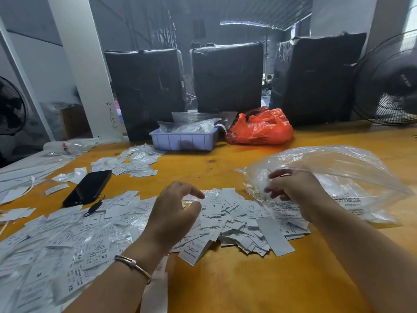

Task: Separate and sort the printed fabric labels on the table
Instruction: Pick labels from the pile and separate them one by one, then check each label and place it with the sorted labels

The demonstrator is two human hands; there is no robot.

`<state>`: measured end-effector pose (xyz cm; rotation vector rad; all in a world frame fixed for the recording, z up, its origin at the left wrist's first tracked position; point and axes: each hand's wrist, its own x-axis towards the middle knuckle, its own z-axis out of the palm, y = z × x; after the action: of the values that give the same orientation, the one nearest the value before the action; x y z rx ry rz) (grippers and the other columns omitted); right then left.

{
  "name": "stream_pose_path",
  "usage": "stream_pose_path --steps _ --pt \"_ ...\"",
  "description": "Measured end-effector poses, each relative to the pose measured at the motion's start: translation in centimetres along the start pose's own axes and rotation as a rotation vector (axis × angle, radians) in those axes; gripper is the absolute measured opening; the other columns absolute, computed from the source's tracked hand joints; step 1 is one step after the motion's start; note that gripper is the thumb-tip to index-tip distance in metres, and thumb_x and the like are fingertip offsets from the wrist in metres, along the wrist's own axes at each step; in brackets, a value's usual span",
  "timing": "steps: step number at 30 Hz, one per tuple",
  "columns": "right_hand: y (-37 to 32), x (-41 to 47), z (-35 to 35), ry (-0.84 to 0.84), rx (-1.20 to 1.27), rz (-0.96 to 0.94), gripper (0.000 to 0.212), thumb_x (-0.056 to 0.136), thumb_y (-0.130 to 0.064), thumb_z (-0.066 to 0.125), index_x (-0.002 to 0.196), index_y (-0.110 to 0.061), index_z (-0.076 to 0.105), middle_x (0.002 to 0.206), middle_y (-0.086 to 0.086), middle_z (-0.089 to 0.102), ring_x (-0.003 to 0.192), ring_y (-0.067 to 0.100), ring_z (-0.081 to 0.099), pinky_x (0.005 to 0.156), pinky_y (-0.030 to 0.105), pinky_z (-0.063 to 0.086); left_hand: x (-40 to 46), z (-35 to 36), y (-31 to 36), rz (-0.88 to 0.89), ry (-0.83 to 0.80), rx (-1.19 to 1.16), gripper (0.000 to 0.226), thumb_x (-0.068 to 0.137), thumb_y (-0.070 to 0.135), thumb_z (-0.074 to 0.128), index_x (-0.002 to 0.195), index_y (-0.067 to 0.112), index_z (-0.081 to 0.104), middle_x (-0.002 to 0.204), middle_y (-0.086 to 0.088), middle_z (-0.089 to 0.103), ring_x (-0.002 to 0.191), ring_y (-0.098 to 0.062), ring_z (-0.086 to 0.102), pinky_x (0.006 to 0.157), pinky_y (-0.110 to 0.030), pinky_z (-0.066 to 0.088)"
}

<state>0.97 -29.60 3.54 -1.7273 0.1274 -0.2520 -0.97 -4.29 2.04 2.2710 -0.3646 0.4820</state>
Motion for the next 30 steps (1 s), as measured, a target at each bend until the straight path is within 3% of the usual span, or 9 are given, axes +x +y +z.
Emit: stream_pose_path --steps 3,6,8,13,17,22,24,27,30 --pt "-1.0 -1.1 1.2 -0.267 0.108 0.077 0.021 0.071 0.014 0.067 0.088 0.002 0.063 0.072 0.019 0.071 0.052 0.017 0.062 0.048 0.023 0.044 0.0 0.0 0.2 0.031 -0.082 -0.174 0.016 0.088 0.028 0.069 0.102 0.034 0.067 0.111 0.024 0.059 0.106 0.009 0.054 0.086 -0.020 0.046" --pt "-1.4 -2.3 2.5 -0.433 0.189 0.045 0.022 0.064 0.007 0.076 0.082 -0.002 0.066 0.079 0.023 0.071 0.052 0.019 0.059 0.047 0.021 0.044 0.0 -0.1 0.6 0.028 -0.195 -0.247 0.050 0.077 0.051 0.068 0.124 0.038 0.058 0.116 0.027 0.058 0.107 0.017 0.052 0.077 -0.008 0.047" --pt "-1.4 -3.0 3.2 -0.514 0.195 0.011 0.017 0.063 -0.001 0.079 0.075 -0.007 0.069 0.073 0.018 0.070 0.051 0.018 0.057 0.047 0.022 0.042 -0.1 -0.2 0.9 0.021 -0.285 -0.295 0.061 0.073 0.052 0.070 0.130 0.037 0.052 0.116 0.020 0.065 0.107 0.009 0.059 0.077 -0.008 0.050" --pt "-1.4 -3.6 3.6 -0.493 0.154 -0.074 0.014 0.071 0.001 0.076 0.080 -0.002 0.067 0.073 0.017 0.071 0.052 0.019 0.059 0.047 0.022 0.042 -0.4 -0.1 1.2 0.028 -0.300 -0.433 0.011 0.083 0.010 0.072 0.094 0.007 0.072 0.078 -0.009 0.074 0.071 -0.017 0.070 0.066 -0.025 0.056" --pt "-2.0 -2.7 2.0 -0.242 -0.407 -0.265 0.011 0.076 -0.006 0.073 0.069 -0.007 0.065 0.060 0.009 0.069 0.043 0.013 0.056 0.046 0.025 0.044 -0.2 -0.3 0.7 -0.022 -0.206 -0.419 0.004 0.086 0.004 0.069 0.082 0.003 0.071 0.069 -0.008 0.073 0.061 -0.014 0.066 0.058 -0.017 0.050" --pt "-2.3 -3.1 0.9 -0.497 -1.082 0.014 0.041 0.068 -0.044 0.081 0.066 -0.006 0.064 0.058 0.007 0.069 0.038 0.010 0.057 0.052 0.027 0.048 -0.1 -0.2 0.5 -0.086 -0.152 -0.439 0.010 0.083 0.010 0.073 0.079 0.003 0.068 0.065 -0.007 0.071 0.058 -0.011 0.063 0.055 -0.015 0.047" --pt "-2.2 -3.2 1.3 -0.509 -1.124 -0.012 0.033 0.070 -0.035 0.079 0.063 -0.007 0.063 0.069 0.011 0.071 0.035 0.008 0.052 0.052 0.026 0.046 -0.1 -0.3 0.7 -0.112 -0.164 -0.470 0.011 0.083 0.011 0.074 0.081 0.002 0.067 0.068 -0.006 0.073 0.060 -0.011 0.065 0.055 -0.015 0.048" --pt "-2.1 -3.1 1.3 -0.529 -1.026 0.008 0.018 0.077 -0.013 0.067 0.063 -0.003 0.064 0.059 0.008 0.070 0.041 0.013 0.061 0.054 0.027 0.054 -0.1 -0.5 1.0 -0.171 -0.216 -0.531 0.013 0.084 0.006 0.072 0.089 0.001 0.061 0.082 -0.006 0.076 0.072 -0.017 0.072 0.064 -0.023 0.052" --pt "-2.0 -3.1 1.3 -0.522 -1.025 0.006 0.021 0.076 -0.021 0.072 0.067 -0.002 0.065 0.049 0.000 0.064 0.038 0.009 0.058 0.049 0.021 0.049 -0.1 -0.6 1.0 -0.219 -0.235 -0.607 0.018 0.082 -0.004 0.070 0.094 0.002 0.058 0.089 -0.008 0.077 0.079 -0.021 0.073 0.073 -0.030 0.052"
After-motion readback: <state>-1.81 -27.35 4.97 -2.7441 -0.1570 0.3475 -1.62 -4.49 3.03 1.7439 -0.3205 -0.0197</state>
